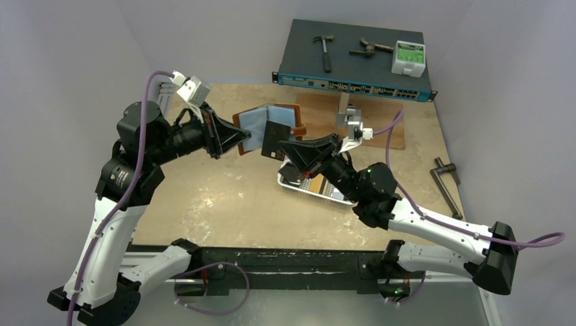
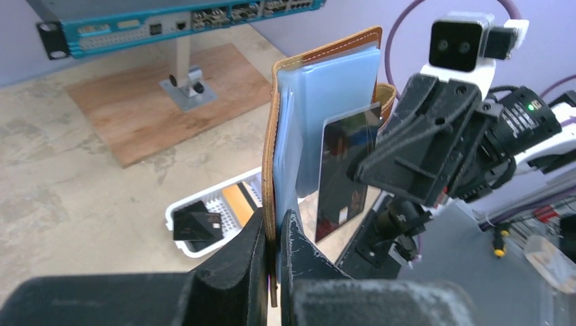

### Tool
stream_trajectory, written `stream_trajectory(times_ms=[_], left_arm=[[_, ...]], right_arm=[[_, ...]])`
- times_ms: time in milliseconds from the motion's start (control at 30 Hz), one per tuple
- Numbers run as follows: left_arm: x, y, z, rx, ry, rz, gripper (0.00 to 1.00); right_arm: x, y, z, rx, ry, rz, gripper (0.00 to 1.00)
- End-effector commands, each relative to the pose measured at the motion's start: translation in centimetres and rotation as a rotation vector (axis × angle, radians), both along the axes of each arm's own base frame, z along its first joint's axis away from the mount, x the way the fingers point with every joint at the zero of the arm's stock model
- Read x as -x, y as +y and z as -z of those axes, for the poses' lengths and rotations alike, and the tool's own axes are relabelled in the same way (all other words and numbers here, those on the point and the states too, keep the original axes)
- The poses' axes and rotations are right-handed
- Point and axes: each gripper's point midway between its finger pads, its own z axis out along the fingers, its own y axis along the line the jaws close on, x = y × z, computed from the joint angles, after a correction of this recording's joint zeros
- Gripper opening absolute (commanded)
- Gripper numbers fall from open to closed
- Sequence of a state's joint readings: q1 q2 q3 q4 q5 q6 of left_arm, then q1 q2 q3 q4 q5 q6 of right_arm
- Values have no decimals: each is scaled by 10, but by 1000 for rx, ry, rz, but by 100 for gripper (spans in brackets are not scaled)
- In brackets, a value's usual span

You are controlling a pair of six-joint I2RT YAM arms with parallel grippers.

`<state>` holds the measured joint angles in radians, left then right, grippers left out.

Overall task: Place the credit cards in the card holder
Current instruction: Pick up the card holder from the center of the board, then insert the credit card into the card holder.

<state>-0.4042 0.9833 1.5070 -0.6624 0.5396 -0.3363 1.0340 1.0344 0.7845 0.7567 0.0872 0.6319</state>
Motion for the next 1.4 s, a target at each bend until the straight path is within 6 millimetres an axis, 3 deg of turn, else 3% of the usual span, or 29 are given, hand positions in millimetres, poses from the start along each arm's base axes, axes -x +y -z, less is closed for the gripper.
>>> stream_trajectory(times_ms=[0, 167, 367, 700, 967, 1367], left_arm=[[26, -9, -17, 92, -19, 113, 0], [48, -12, -18, 103, -29, 198, 0], [59, -14, -21, 126, -26, 251, 0], [62, -16, -21, 134, -21, 269, 0], [64, -14, -22, 138, -30, 260, 0], [62, -13, -17, 129, -27, 248, 0]], right_arm=[[3, -29, -44, -93, -114, 102, 0], [5, -39, -48, -106, -159, 132, 0], [7, -47, -45, -144, -158, 144, 0], [15, -33, -49, -193, -169, 54, 0], [15, -25, -35, -190, -125, 11, 0], [27, -39, -45, -223, -154, -2, 0]])
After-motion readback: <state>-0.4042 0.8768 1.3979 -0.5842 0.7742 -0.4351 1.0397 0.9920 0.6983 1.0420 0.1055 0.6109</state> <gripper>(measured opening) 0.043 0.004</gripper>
